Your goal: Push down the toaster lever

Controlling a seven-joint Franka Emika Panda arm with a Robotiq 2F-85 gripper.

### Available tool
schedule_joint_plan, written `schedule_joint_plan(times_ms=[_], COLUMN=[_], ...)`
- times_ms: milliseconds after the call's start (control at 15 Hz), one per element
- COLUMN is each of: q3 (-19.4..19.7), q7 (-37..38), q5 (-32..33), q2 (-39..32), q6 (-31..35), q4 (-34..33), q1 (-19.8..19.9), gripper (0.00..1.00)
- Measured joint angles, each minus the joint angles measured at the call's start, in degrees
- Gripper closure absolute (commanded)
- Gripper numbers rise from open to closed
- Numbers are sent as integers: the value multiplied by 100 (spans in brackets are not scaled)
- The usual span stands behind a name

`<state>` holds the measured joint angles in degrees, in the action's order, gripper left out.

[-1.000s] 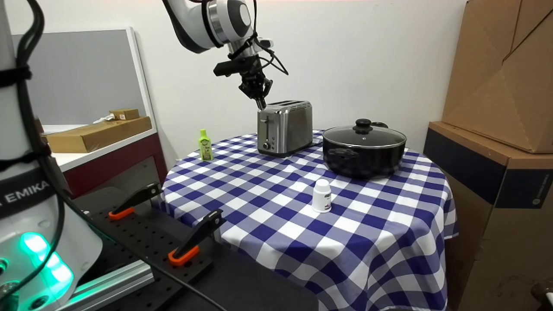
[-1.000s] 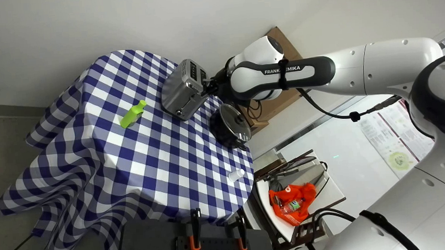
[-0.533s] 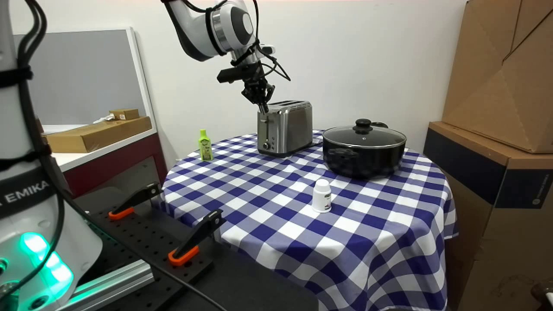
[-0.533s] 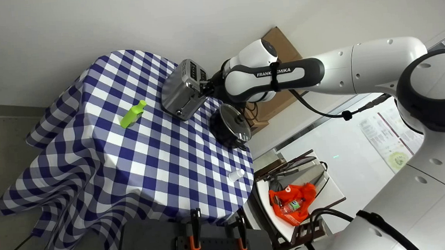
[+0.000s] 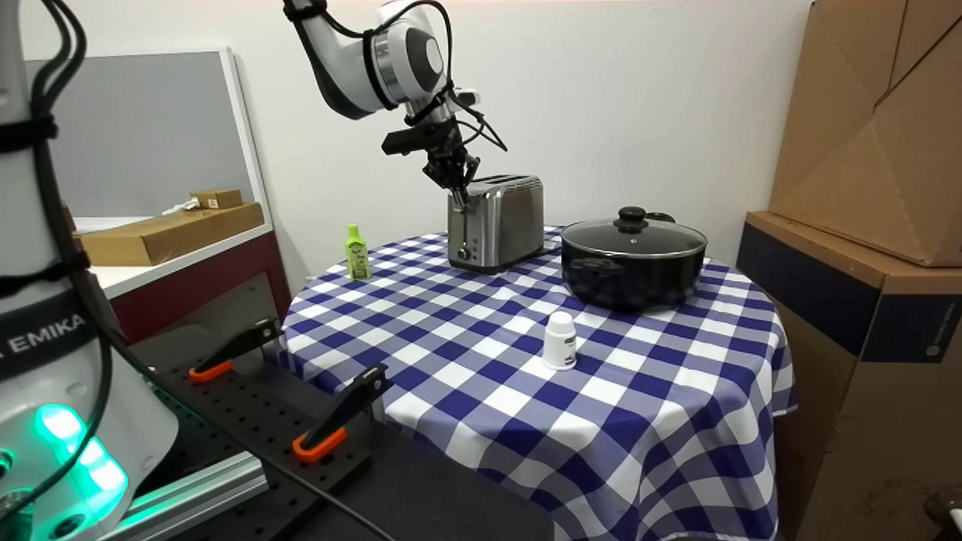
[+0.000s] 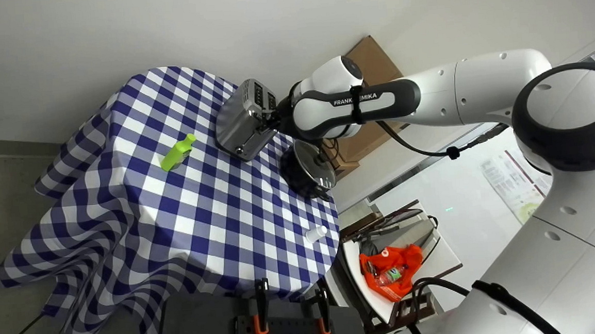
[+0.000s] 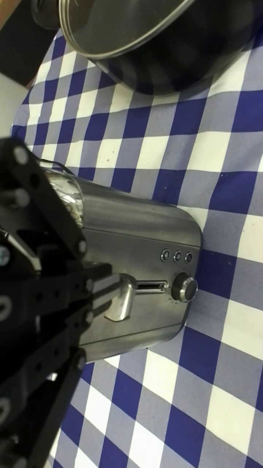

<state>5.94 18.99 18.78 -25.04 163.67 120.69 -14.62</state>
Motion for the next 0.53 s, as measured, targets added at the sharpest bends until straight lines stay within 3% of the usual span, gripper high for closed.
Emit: schedule_joint_plan(times_ms=[533], q3=[-17], q7=[0], q5=[-68], q2=[-281], q6=[38], q4=[-159], q1=[-86], gripper=[100])
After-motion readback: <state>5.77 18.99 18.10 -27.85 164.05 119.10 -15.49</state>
